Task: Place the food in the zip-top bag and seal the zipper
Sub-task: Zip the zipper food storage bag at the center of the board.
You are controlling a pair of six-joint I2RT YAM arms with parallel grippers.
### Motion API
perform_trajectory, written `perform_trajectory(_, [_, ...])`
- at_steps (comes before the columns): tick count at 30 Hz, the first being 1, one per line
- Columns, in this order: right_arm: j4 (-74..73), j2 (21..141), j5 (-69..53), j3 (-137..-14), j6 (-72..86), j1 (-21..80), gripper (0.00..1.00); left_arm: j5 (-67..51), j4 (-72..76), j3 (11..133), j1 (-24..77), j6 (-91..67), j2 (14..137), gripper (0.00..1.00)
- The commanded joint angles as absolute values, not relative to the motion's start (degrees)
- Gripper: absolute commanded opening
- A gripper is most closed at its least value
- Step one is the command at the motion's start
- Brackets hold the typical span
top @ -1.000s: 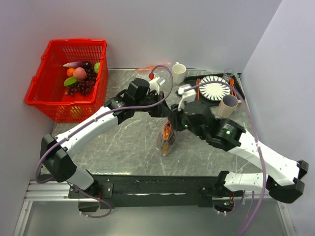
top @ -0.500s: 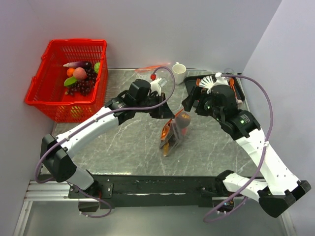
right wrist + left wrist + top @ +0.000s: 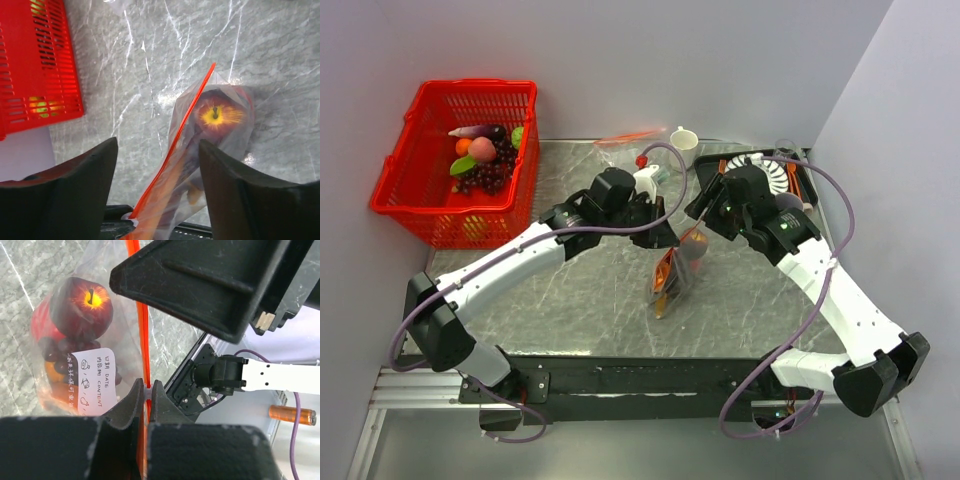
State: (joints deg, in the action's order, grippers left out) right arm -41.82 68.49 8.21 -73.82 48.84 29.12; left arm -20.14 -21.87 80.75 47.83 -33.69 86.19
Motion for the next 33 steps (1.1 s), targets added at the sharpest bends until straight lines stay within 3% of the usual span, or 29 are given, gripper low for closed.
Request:
perform_trajectory(1, [-40.52,69.69,9.15,-76.02,51.24,28.92,0.6,-18.81,-18.81,82.7,48.6,-31.03,83.23,0.01])
perform_trajectory(3, [-40.52,70.22,8.88,-76.29,51.07,28.92,0.5,-18.46,-19.07,82.88,48.87,-30.5,83.06,0.01])
perform_trajectory(5, [-40.17,70.14,8.88,-76.03,50.98,28.92,0.33,-17.58,-19.68,83.23,49.13,-29.36,82.79,0.01])
perform_trajectory(7, [-39.38,69.7,9.67,-75.59,50.45,28.92,0.06,-16.01,-21.0,83.93,50.01,-27.26,82.53,0.01])
perform_trajectory(8, [-39.11,69.61,10.02,-75.67,50.28,28.83,0.0,-15.47,-21.53,84.72,50.62,-26.55,82.36,0.01])
perform_trajectory(20, [-41.31,71.8,23.9,-79.63,46.94,28.83,0.0,-4.4,-31.63,89.91,57.04,-21.09,80.77,0.01])
perform_trajectory(33, [-40.87,73.74,31.81,-80.33,43.6,25.93,0.0,-3.25,-33.49,88.77,58.18,-21.8,79.37,0.01])
